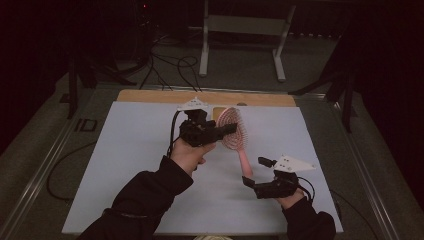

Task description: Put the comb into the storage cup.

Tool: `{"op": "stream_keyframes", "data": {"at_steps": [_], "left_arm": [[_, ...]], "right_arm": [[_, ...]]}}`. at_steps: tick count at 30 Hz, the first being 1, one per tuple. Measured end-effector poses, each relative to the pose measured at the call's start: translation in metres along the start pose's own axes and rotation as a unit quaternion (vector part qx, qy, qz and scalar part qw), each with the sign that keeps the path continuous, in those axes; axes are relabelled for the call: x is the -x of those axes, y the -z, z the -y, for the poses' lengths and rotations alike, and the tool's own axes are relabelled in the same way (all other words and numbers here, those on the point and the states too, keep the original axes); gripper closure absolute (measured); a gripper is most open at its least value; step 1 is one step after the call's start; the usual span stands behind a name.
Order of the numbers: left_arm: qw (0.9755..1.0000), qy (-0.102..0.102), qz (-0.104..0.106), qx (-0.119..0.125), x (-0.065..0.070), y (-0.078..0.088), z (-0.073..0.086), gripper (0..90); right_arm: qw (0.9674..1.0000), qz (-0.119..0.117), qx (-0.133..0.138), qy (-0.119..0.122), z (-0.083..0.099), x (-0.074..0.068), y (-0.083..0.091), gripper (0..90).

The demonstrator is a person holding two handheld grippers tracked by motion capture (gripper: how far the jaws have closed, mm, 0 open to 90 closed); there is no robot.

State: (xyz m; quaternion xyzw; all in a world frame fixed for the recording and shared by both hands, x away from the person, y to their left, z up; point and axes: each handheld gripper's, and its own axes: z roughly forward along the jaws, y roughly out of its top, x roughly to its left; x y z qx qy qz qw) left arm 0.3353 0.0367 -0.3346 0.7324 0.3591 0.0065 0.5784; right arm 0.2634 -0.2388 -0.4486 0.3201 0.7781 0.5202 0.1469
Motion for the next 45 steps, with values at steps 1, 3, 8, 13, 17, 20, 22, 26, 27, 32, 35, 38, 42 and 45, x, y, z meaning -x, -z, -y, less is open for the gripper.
{"op": "stream_keyframes", "data": {"at_steps": [1,3,8,13,17,20,22,26,27,32,35,38,42,45], "left_arm": [[1.0000,-0.002,-0.001,0.001,-0.001,0.001,-0.001,65.9],[1.0000,-0.002,-0.004,0.004,-0.002,0.002,-0.004,65.9],[0.9999,-0.004,-0.013,0.009,-0.007,0.004,-0.011,66.0],[0.9995,-0.006,-0.026,0.018,-0.013,0.006,-0.020,66.1],[0.9991,-0.009,-0.033,0.025,-0.018,0.008,-0.029,66.0],[0.9986,-0.013,-0.039,0.033,-0.020,0.011,-0.037,66.1],[0.9983,-0.014,-0.042,0.039,-0.021,0.012,-0.043,66.0],[0.9973,-0.014,-0.048,0.054,-0.024,0.014,-0.053,66.0],[0.9970,-0.015,-0.051,0.056,-0.025,0.014,-0.056,66.1],[0.9960,-0.016,-0.063,0.062,-0.031,0.014,-0.067,66.0],[0.9952,-0.015,-0.070,0.067,-0.034,0.014,-0.073,66.1],[0.9943,-0.017,-0.079,0.069,-0.038,0.012,-0.077,66.1],[0.9930,-0.014,-0.090,0.075,-0.044,0.011,-0.081,66.0],[0.9921,-0.014,-0.096,0.079,-0.048,0.011,-0.083,66.1]], "right_arm": [[1.0000,0.000,-0.001,0.002,0.001,0.001,0.000,9.5],[1.0000,-0.003,0.001,0.005,0.003,0.002,0.002,9.6],[1.0000,-0.002,0.007,0.003,0.004,0.005,0.005,9.6],[0.9999,-0.001,0.011,0.011,0.008,0.006,0.007,9.6],[0.9997,-0.005,0.011,0.020,0.010,0.006,0.009,10.0],[0.9996,-0.006,0.014,0.022,0.012,0.007,0.010,10.0],[0.9996,-0.008,0.016,0.022,0.013,0.007,0.011,10.1],[0.9997,-0.013,0.013,0.018,0.015,0.009,0.012,11.6],[0.9997,-0.015,0.012,0.017,0.016,0.010,0.012,11.6],[0.9997,-0.016,0.014,0.015,0.016,0.010,0.012,11.6],[0.9996,-0.016,0.017,0.013,0.016,0.011,0.013,11.3],[0.9997,-0.013,0.017,0.013,0.016,0.011,0.013,11.0],[0.9996,-0.009,0.022,0.016,0.015,0.011,0.015,11.0],[0.9995,-0.007,0.026,0.017,0.015,0.011,0.016,11.0]]}}
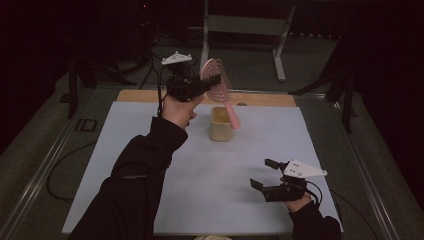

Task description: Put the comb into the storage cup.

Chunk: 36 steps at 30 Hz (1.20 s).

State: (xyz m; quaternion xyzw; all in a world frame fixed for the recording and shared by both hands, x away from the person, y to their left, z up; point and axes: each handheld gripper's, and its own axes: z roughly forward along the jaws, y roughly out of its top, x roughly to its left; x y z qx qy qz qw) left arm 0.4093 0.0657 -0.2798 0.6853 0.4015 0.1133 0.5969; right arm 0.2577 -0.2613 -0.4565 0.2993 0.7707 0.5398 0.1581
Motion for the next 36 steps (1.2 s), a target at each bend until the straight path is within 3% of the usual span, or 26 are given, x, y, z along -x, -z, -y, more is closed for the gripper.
{"op": "stream_keyframes", "data": {"at_steps": [9,23,26,33,36], "left_arm": [[0.9996,0.002,-0.028,0.006,-0.012,-0.006,0.000,66.1],[0.9977,0.025,-0.060,0.019,-0.031,-0.014,0.007,66.1],[0.9975,0.018,-0.065,0.018,-0.033,-0.018,0.010,66.1],[0.9968,0.026,-0.071,0.024,-0.041,-0.027,0.017,66.1],[0.9964,0.017,-0.079,0.025,-0.042,-0.031,0.020,66.1]], "right_arm": [[1.0000,0.003,0.004,0.003,0.000,-0.001,0.001,11.0],[1.0000,-0.001,0.006,0.002,0.001,0.000,0.000,11.0],[1.0000,-0.001,0.005,0.001,0.001,-0.001,0.000,11.0],[1.0000,-0.002,0.008,0.002,0.000,-0.001,0.001,11.0],[1.0000,-0.001,0.008,0.002,0.000,0.000,0.002,11.0]]}}
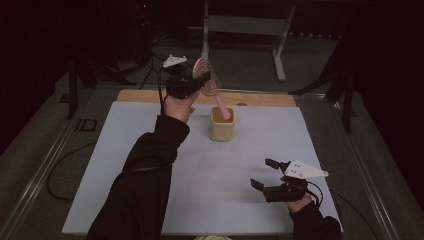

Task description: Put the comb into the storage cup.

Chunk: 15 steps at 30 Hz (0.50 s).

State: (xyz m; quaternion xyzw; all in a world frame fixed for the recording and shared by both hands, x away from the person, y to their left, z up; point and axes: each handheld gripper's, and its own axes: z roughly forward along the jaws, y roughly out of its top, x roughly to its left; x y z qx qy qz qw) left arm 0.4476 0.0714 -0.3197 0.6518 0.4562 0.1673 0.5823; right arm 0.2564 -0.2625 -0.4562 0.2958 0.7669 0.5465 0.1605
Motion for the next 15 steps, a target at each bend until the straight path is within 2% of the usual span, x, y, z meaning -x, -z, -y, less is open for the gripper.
{"op": "stream_keyframes", "data": {"at_steps": [4,7,13,15], "left_arm": [[1.0000,0.004,-0.001,-0.001,-0.001,-0.005,0.004,66.1],[0.9999,-0.004,-0.014,-0.009,0.000,-0.009,0.007,66.0],[0.9999,0.005,-0.012,-0.010,-0.004,-0.015,0.012,66.1],[0.9998,0.000,-0.015,-0.011,-0.004,-0.017,0.014,66.1]], "right_arm": [[1.0000,0.000,0.000,0.000,0.000,0.000,0.000,11.0],[1.0000,0.000,0.000,0.000,0.000,0.000,0.000,11.0],[1.0000,-0.002,-0.001,-0.002,0.001,0.000,0.000,11.0],[1.0000,-0.002,-0.001,-0.002,0.001,0.000,0.000,11.0]]}}
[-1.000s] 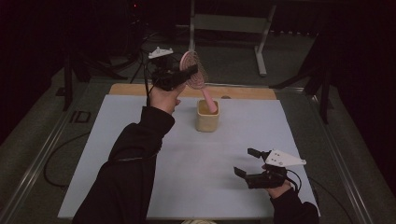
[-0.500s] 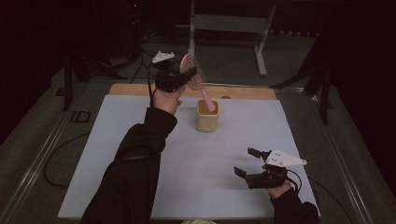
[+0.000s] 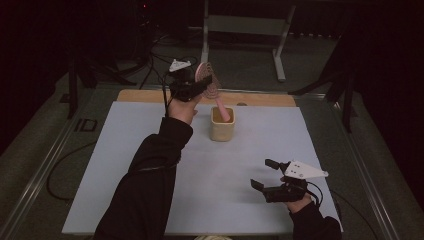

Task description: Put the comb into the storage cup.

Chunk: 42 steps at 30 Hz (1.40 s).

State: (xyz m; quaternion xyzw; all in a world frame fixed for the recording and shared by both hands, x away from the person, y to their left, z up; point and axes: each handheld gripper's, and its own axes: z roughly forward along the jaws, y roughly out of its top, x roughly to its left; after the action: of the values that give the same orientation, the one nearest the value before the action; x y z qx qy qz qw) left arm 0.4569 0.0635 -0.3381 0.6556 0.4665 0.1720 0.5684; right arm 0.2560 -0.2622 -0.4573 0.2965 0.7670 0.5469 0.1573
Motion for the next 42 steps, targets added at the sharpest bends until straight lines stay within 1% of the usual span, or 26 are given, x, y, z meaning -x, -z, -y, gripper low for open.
{"op": "stream_keyframes", "data": {"at_steps": [3,6,23,25,30,37,42], "left_arm": [[1.0000,0.006,0.003,-0.002,-0.001,-0.003,0.002,66.0],[1.0000,0.002,-0.001,-0.001,-0.001,-0.006,0.005,66.0],[0.9998,0.012,-0.004,-0.011,-0.009,-0.021,0.024,66.0],[0.9998,0.018,-0.001,-0.011,-0.011,-0.023,0.026,66.0],[0.9997,0.022,0.001,-0.012,-0.013,-0.025,0.030,66.0],[0.9993,0.028,0.003,-0.024,-0.015,-0.030,0.038,66.0],[0.9991,0.027,0.003,-0.031,-0.016,-0.033,0.044,65.9]], "right_arm": [[1.0000,0.000,-0.001,0.000,0.000,0.000,0.000,11.0],[1.0000,-0.002,-0.001,0.002,0.001,0.000,-0.001,11.0],[1.0000,-0.003,-0.002,0.001,0.001,0.000,-0.001,11.0],[1.0000,-0.002,-0.001,0.003,0.001,0.000,-0.001,11.0],[1.0000,-0.003,-0.002,0.000,0.001,0.000,-0.001,11.0],[1.0000,-0.002,0.000,0.001,0.001,0.000,-0.001,11.0],[1.0000,-0.002,-0.002,0.001,0.002,0.000,-0.001,11.0]]}}
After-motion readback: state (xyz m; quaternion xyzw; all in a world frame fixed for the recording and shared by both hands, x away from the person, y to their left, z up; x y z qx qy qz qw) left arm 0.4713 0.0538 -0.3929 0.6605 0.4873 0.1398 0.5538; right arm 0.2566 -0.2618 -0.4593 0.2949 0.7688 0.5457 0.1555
